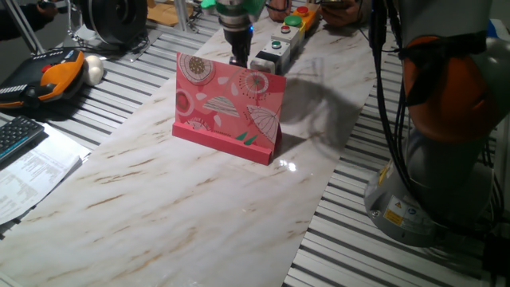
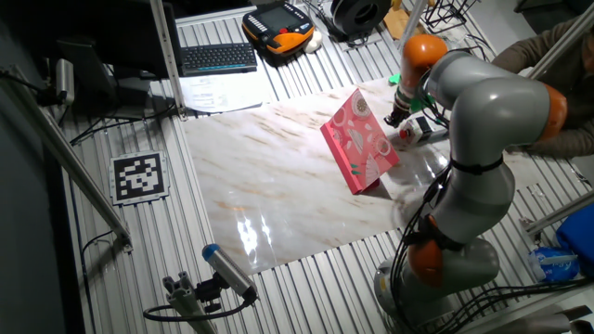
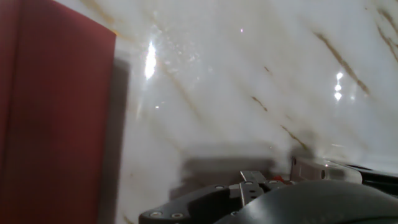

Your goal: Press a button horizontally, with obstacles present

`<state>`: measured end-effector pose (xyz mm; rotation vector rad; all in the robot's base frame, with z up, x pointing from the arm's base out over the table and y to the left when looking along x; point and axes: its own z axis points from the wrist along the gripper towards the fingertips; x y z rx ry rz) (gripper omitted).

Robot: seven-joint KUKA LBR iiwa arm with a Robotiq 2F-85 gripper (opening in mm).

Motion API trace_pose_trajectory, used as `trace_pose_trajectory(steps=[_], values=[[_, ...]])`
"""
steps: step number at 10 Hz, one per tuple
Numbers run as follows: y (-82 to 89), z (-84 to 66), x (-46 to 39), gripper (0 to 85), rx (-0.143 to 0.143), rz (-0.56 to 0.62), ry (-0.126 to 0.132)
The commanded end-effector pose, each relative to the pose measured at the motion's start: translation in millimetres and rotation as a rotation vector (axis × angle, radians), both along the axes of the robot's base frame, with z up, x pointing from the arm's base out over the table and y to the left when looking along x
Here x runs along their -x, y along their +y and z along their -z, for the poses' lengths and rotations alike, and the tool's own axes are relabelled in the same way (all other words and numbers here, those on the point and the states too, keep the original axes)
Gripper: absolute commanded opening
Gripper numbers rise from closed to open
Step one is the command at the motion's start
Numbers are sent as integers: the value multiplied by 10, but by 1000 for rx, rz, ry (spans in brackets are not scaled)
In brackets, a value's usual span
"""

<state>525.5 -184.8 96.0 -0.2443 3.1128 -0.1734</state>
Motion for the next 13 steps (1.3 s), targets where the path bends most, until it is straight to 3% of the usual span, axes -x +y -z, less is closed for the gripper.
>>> trace_pose_trajectory(steps=[1,4,6,8,9,10,12,13], values=[[-33,68,22,0,5,4,4],[-61,178,41,0,2,7,-3],[-51,168,37,0,0,-12,19],[-51,168,37,0,-4,-6,69],[-51,168,37,0,0,15,79],[-51,168,37,0,2,34,79],[-51,168,37,0,51,38,82],[-77,181,41,0,34,32,83]])
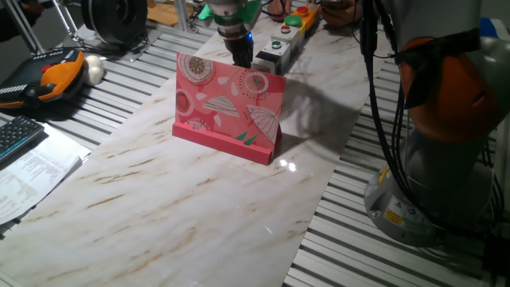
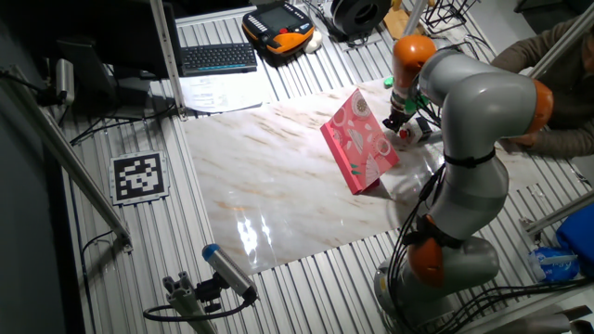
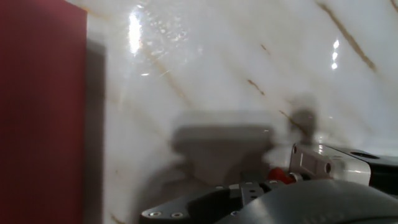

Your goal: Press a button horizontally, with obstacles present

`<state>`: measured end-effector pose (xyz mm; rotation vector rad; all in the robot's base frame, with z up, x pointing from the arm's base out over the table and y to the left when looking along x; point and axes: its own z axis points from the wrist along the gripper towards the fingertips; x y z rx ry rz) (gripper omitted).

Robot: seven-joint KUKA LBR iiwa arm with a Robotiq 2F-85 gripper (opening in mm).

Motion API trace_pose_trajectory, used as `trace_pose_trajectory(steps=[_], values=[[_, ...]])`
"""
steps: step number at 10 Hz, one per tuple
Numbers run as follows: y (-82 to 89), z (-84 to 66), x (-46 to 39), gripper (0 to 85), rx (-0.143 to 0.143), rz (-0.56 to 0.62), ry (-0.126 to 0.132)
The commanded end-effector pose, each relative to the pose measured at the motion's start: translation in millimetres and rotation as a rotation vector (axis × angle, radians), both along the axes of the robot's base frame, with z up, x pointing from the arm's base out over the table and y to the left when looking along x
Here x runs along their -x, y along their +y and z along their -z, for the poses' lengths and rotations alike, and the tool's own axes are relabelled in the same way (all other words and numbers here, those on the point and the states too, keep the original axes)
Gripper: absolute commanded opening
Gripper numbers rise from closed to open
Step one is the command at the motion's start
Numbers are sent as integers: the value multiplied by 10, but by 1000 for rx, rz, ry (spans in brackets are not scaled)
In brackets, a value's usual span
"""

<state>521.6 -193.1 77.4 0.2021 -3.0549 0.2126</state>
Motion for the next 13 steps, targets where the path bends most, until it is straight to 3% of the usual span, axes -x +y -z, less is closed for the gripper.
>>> trace_pose_trajectory(steps=[1,4,5,8,10,13], values=[[-33,23,1,0,-1,-6,1],[-62,51,18,0,11,-4,13],[-70,61,25,0,52,-22,17],[-90,110,59,0,41,-21,13],[-43,149,102,0,69,-16,3],[-127,195,162,0,83,-37,0]])
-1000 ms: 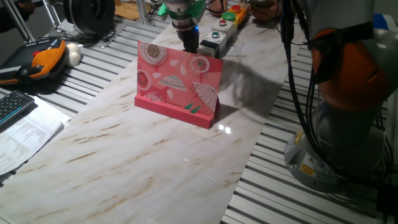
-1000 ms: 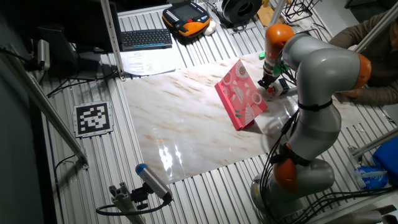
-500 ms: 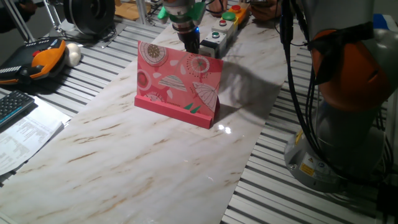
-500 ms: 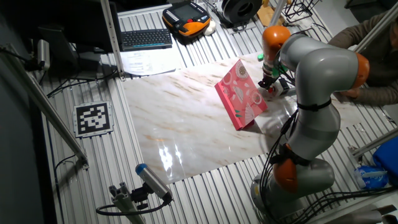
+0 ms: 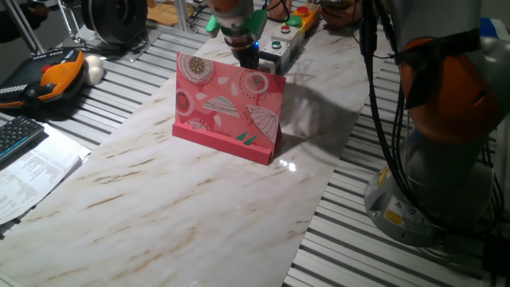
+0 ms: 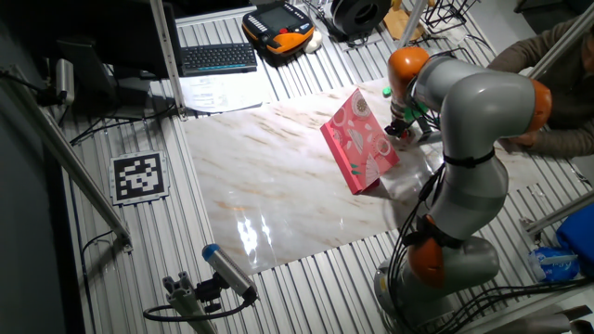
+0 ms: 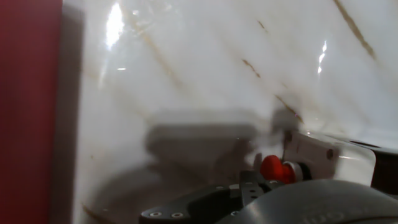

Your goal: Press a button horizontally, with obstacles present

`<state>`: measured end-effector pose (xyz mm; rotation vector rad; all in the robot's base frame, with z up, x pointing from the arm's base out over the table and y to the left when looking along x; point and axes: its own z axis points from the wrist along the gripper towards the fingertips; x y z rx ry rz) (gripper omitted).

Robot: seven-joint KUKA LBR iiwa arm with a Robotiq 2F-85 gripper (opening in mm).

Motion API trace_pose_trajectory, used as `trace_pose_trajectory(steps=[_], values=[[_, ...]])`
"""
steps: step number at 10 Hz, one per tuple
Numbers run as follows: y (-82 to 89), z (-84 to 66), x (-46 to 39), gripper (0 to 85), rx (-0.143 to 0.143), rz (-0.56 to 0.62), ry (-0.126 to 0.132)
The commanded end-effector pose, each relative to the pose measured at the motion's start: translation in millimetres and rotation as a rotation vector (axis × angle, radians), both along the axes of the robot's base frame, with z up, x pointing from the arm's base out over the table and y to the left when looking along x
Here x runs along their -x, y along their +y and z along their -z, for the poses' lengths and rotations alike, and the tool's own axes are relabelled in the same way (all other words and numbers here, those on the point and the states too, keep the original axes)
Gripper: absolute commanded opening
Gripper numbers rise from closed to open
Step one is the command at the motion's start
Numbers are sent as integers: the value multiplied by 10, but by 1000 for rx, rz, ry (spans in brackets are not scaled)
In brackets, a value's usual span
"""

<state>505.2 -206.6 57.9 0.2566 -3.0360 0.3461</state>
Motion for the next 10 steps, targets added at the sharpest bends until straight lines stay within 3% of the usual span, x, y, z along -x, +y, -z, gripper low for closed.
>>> trace_pose_trajectory(steps=[1,5,8,10], values=[[-23,-1,1,0,4,-6,0],[-212,-13,2,0,0,-31,8],[-118,-49,-32,0,-10,-6,0],[-2,-95,-66,0,-46,26,-2]])
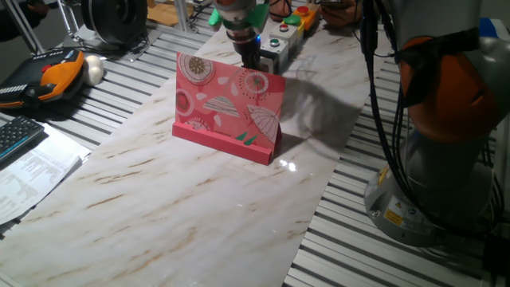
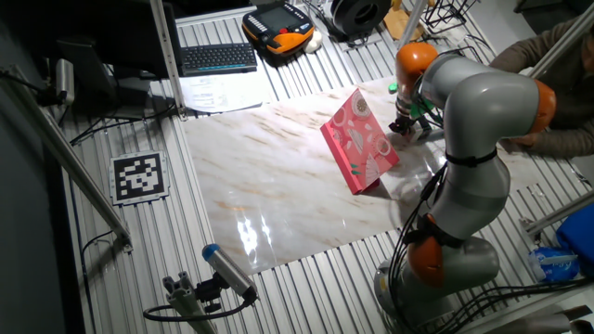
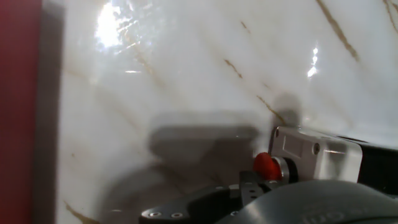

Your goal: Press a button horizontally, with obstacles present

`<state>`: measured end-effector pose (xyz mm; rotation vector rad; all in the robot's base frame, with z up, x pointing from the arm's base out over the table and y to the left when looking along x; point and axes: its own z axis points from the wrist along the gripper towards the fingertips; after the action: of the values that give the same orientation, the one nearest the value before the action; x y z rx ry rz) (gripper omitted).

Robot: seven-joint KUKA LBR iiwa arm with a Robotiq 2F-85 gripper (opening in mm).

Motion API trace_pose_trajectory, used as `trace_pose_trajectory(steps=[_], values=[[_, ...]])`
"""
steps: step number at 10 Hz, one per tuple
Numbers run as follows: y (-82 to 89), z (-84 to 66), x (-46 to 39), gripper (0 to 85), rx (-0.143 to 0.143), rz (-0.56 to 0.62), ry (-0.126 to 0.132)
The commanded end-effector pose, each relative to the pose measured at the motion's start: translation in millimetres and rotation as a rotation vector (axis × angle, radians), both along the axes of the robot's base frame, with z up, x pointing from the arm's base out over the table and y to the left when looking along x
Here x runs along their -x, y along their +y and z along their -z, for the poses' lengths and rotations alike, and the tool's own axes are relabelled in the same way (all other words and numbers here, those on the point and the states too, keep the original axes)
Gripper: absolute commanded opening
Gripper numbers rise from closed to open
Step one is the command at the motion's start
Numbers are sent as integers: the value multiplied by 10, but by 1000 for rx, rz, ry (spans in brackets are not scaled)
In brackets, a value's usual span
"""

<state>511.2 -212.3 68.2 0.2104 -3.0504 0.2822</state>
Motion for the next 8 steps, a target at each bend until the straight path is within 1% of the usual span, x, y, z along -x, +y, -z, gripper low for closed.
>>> trace_pose_trajectory(steps=[1,2,3,4,5,6,7,8], values=[[125,-14,-14,0,2,7,-6],[186,-37,-24,0,7,17,-10],[239,-72,-38,0,-6,31,-11],[288,-131,-41,0,-29,46,-13],[321,-213,-45,0,-56,55,-9],[351,-326,-53,0,-92,67,3],[403,-447,-52,0,-108,81,8],[466,-570,-47,0,-107,91,12]])
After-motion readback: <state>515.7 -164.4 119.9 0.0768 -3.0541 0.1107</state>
